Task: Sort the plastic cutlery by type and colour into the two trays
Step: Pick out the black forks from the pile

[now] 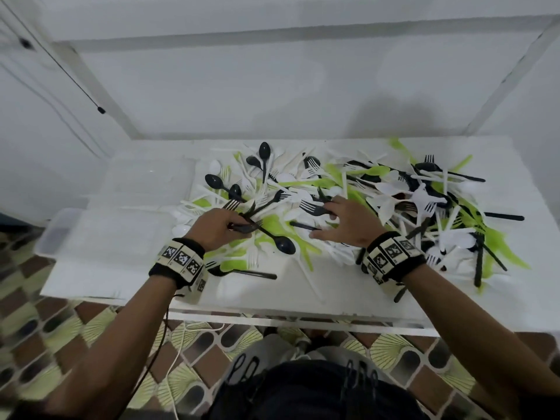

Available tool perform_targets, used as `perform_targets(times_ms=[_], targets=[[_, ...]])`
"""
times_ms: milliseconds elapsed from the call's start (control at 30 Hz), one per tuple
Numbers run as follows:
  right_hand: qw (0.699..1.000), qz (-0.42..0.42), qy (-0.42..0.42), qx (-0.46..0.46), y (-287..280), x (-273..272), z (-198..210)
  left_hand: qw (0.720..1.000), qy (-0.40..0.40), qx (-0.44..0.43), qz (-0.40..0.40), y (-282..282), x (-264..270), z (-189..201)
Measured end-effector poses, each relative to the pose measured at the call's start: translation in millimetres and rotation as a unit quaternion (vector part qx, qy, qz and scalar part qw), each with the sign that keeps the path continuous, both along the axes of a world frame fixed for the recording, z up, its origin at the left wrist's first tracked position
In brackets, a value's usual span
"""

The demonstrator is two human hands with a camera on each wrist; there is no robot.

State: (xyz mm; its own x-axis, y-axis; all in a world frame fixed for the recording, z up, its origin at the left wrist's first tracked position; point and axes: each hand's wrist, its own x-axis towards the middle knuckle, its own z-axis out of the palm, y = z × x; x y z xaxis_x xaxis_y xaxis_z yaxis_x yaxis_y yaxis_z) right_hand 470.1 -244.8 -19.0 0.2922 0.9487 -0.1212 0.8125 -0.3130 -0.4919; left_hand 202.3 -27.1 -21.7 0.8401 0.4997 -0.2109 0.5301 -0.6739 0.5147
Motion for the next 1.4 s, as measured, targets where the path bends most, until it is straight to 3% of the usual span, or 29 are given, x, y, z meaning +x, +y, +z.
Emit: perform_targets(times_ms=[67, 167, 233, 333, 533, 667, 800, 900, 1033, 1267, 1400], targets=[[1.000, 0.018, -0.022, -0.011, 10, -8, -6, 1.000, 0.004, 0.004, -0.001, 1, -9, 0], [0.993, 0.029, -0.060, -0.097, 23, -13, -15, 0.998, 0.059, 0.017, -0.006, 2, -17, 3], [0.982, 0.047, -0.101, -0.152, 30, -19, -15, 0.988, 0.131, 0.060, -0.062, 2, -19, 5], [0.981, 0.044, -0.122, -0.145, 43, -28, -16, 0.969, 0.191, 0.091, -0.125, 2, -20, 0], [0.990, -0.015, -0.087, -0.110, 61, -42, -15, 0.982, 0.089, 0.117, -0.117, 17, -12, -7], [0.998, -0.027, -0.004, -0.062, 70, -58, -11, 0.993, -0.060, 0.084, -0.059, 19, 5, -4], [0.997, -0.054, 0.050, 0.000, 65, -63, -5, 0.989, -0.132, 0.070, -0.015, 19, 28, -2], [0.987, -0.156, 0.007, 0.048, 52, -36, -1, 0.989, -0.130, 0.069, -0.017, 16, 47, -4], [0.964, -0.248, -0.084, -0.045, 30, 10, -3, 0.989, -0.121, 0.077, -0.030, 4, 75, -6], [0.981, -0.171, -0.056, -0.069, 4, 19, -17, 0.993, -0.098, 0.072, -0.008, -10, 135, -14], [0.986, -0.159, -0.024, -0.038, -4, 24, -16, 0.996, -0.024, 0.089, -0.013, -9, 171, -17]])
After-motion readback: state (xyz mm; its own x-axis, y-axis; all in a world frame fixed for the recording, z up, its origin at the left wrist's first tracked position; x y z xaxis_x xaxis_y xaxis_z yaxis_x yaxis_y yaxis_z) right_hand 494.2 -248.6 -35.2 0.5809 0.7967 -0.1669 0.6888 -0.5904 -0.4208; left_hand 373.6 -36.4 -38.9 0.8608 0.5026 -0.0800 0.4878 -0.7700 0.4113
